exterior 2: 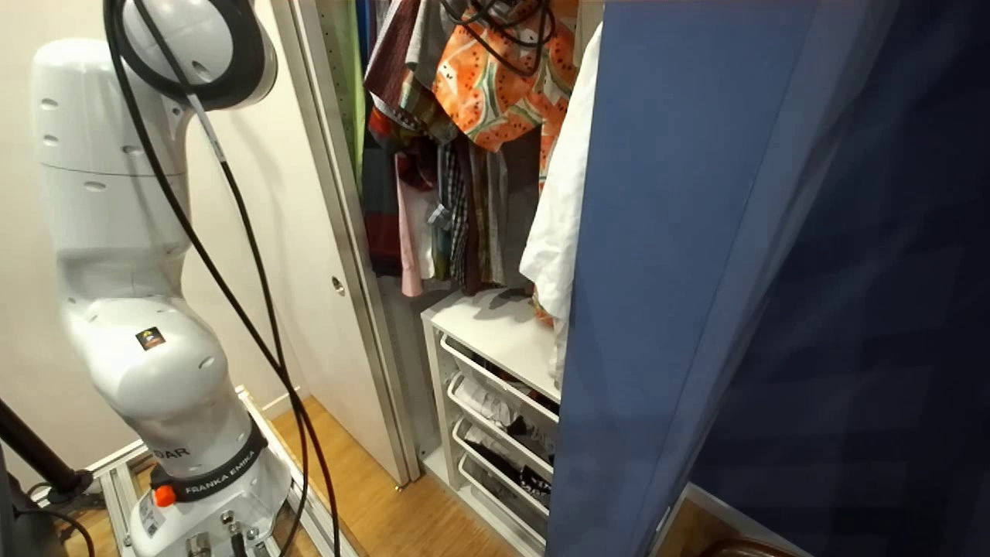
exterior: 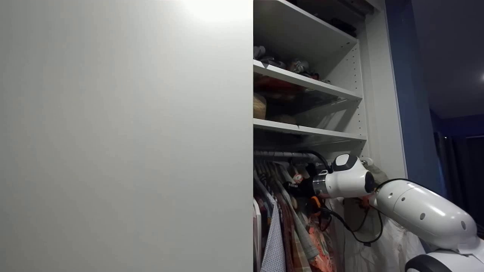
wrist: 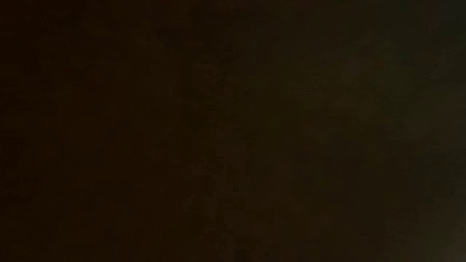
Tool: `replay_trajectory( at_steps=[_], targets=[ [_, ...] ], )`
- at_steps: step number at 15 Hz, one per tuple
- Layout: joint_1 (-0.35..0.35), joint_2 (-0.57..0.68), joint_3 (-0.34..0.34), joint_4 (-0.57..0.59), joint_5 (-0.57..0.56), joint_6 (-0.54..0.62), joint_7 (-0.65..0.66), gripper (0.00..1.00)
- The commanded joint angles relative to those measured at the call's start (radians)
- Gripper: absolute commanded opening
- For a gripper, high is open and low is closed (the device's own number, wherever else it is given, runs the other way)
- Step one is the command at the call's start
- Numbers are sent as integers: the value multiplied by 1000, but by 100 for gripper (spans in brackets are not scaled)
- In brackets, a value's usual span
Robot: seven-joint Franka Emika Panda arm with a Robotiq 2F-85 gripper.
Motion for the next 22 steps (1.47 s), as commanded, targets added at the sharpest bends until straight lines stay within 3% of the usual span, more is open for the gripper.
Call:
replay_trajectory(
  at_steps=[1, 2, 5, 6, 7, 8, 11, 15, 18, 20, 22],
  targets=[
    [0, 32, -23, 104, 2, -8, 112, 4],
    [2, 31, -30, 103, -2, -16, 134, 0],
    [24, 31, -46, 104, -30, -34, 174, 2],
    [50, 3, -61, 21, -4, -53, 104, 2],
    [61, 19, -68, 50, -40, -58, 142, 34],
    [78, 19, -80, 48, -56, -80, 149, 36],
    [166, 0, -136, -8, -115, -191, 131, 55],
    [408, -27, -280, -124, -344, -497, 114, 83],
    [607, -2, -479, -243, -438, -716, 113, 99],
    [748, 27, -627, -341, -457, -868, 105, 100],
    [900, 42, -757, -452, -401, -1006, -25, 100]
  ],
)
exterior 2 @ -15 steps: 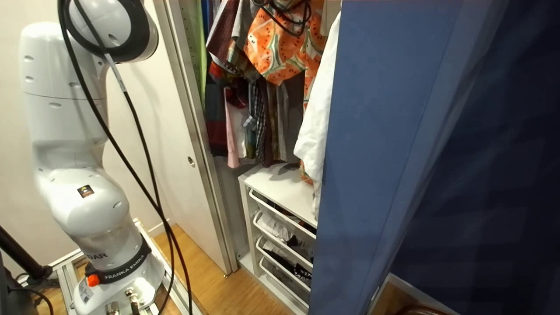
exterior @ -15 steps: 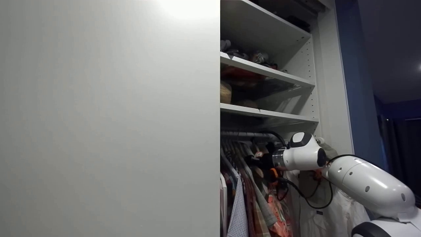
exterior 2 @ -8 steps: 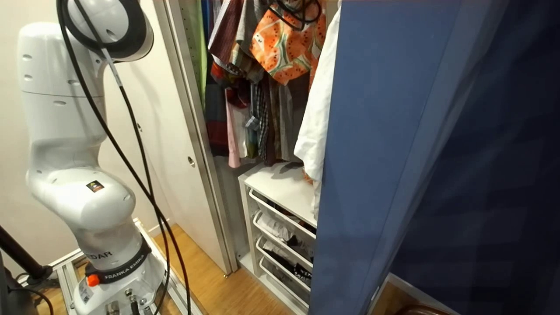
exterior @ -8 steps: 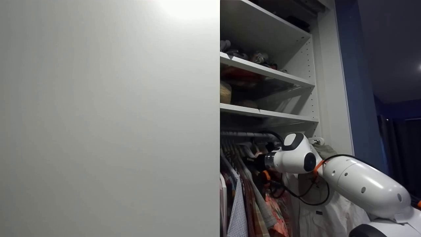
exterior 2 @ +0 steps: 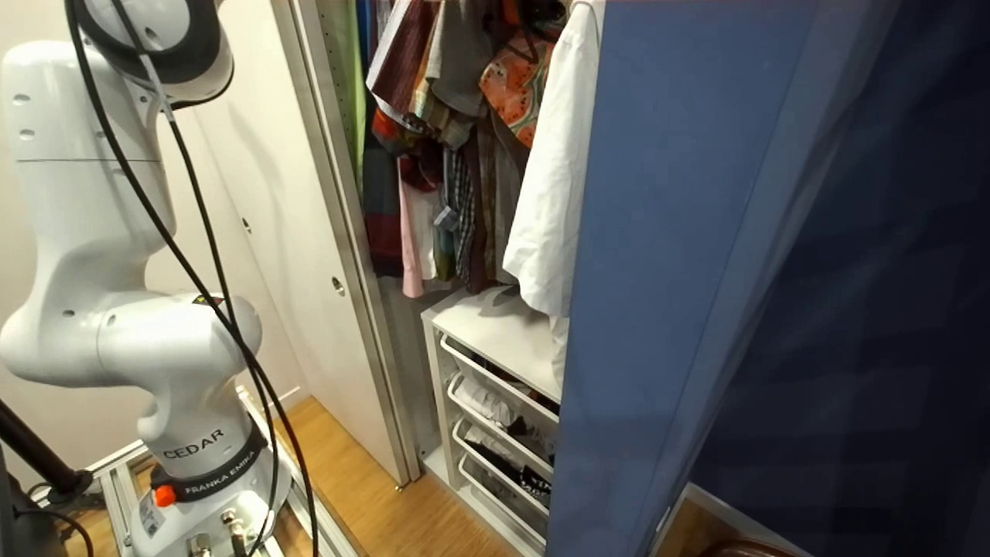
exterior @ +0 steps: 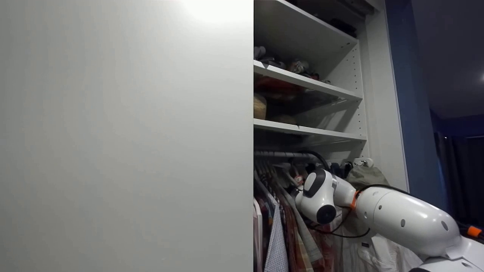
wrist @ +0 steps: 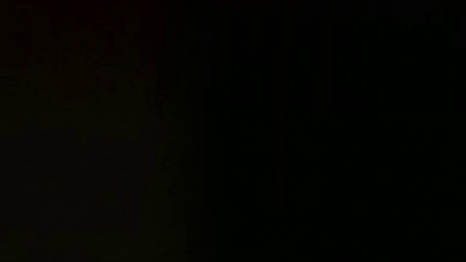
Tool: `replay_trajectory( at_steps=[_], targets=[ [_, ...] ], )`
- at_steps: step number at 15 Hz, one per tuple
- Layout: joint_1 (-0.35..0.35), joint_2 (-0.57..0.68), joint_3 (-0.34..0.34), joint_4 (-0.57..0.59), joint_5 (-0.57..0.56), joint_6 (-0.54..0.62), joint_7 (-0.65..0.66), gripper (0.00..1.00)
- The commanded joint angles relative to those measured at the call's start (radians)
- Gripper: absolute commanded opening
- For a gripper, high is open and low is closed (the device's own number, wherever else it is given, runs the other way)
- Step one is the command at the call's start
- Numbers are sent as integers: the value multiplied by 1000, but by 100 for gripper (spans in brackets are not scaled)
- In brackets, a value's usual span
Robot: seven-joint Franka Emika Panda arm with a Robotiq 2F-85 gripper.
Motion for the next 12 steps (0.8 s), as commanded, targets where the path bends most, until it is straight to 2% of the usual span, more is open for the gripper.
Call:
replay_trajectory(
  at_steps=[1, 4, 7, 8, 9, 10, 11, 12],
  targets=[
    [272, 23, -221, -201, 21, -235, -146, 100],
    [498, 51, -420, -347, 72, -363, -304, 100],
    [703, 122, -650, -500, 171, -378, -438, 100],
    [793, 69, -690, -574, 219, -413, -572, 100],
    [813, 207, -790, -609, 272, -335, -511, 100],
    [935, 158, -856, -695, 339, -388, -651, 100],
    [936, 304, -928, -754, 384, -325, -586, 100],
    [991, 331, -972, -832, 426, -338, -631, 100]
  ],
)
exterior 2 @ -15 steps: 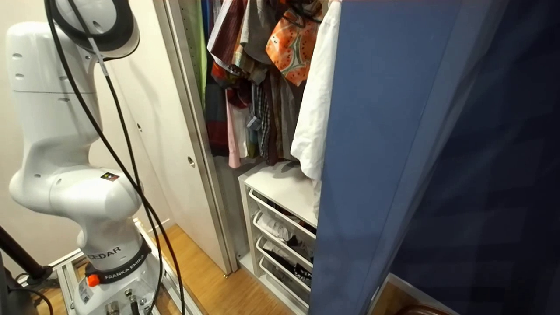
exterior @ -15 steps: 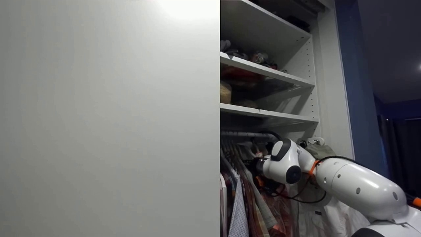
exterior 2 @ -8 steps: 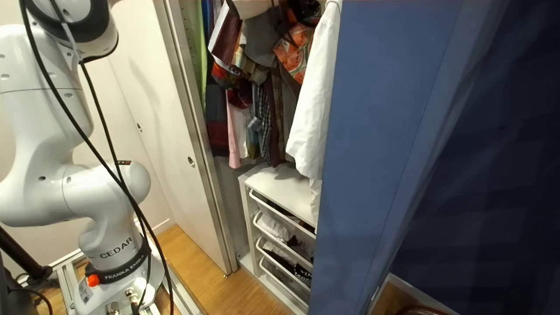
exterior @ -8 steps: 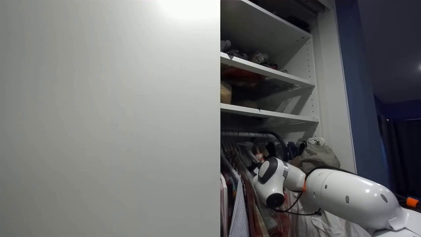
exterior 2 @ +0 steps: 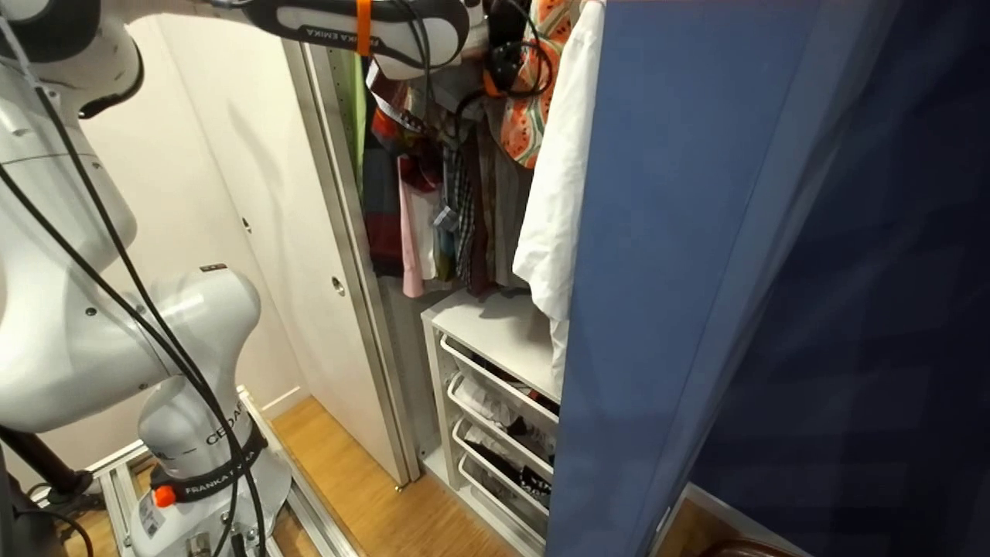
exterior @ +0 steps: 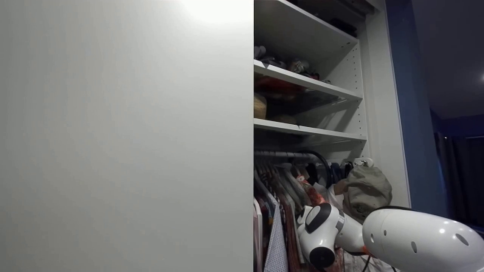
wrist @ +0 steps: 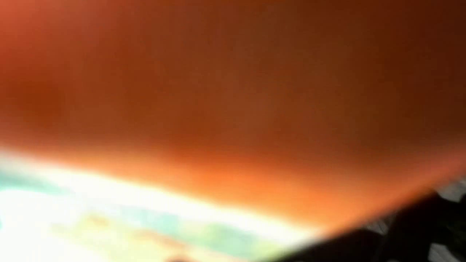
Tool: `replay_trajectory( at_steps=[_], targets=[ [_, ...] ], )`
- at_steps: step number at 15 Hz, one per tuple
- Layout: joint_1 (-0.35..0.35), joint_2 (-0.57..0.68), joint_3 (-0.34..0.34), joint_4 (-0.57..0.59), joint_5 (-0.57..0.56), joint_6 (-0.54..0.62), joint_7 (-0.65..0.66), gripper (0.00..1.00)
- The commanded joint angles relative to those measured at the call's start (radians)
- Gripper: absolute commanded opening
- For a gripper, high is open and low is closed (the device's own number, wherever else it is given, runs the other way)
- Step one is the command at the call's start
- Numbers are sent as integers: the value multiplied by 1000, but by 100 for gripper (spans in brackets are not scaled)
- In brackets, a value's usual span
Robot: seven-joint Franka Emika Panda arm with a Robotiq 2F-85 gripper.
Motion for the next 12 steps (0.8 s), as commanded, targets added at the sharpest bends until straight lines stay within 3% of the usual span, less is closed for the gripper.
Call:
replay_trajectory(
  at_steps=[1, 6, 12],
  targets=[
    [141, 238, -201, -259, 159, 42, -61, 100],
    [262, 402, -324, -580, 198, 255, -176, 100],
    [394, 452, -450, -900, 8, 507, -174, 100]
  ],
)
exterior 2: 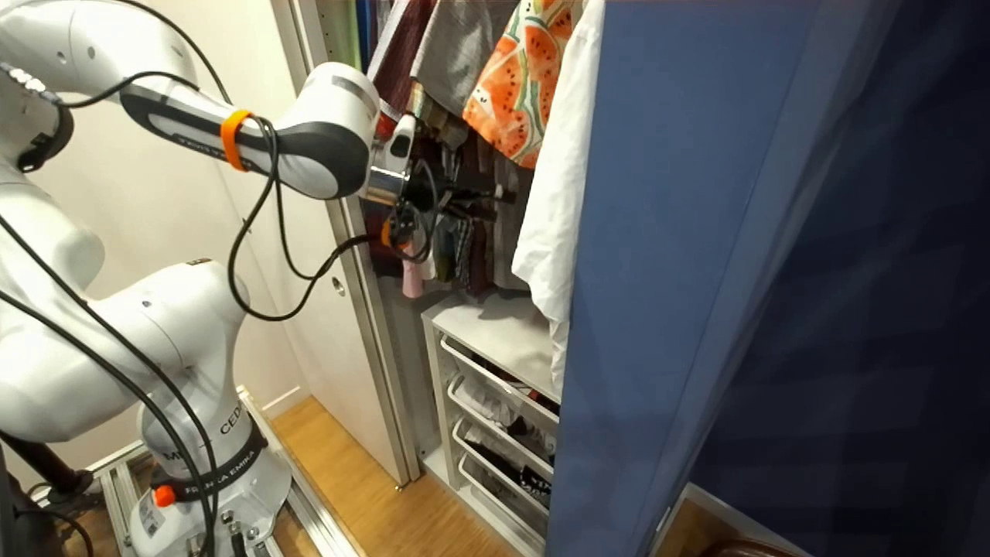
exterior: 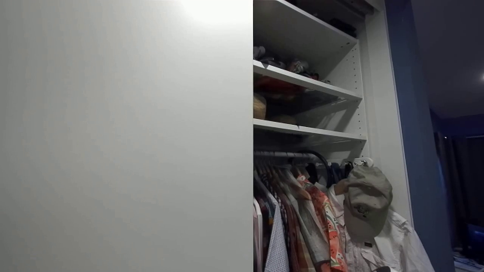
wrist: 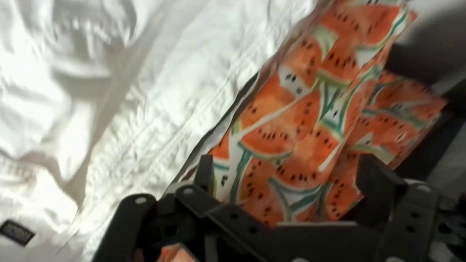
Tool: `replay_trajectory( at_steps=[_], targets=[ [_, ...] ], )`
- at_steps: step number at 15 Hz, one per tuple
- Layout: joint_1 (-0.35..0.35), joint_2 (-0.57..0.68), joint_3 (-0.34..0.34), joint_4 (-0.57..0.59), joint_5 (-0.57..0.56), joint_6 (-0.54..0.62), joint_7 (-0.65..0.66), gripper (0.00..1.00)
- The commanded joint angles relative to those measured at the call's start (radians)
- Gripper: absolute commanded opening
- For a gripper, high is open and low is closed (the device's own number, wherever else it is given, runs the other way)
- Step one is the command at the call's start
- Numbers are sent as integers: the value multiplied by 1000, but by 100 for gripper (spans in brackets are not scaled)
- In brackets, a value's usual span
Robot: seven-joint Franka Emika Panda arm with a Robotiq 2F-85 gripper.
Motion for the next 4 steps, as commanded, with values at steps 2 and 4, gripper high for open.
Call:
replay_trajectory(
  at_steps=[2, 4],
  targets=[
    [120, -28, -147, -198, -174, 110, -43, 100],
    [84, 3, -103, -183, -147, 96, -4, 100]
  ],
)
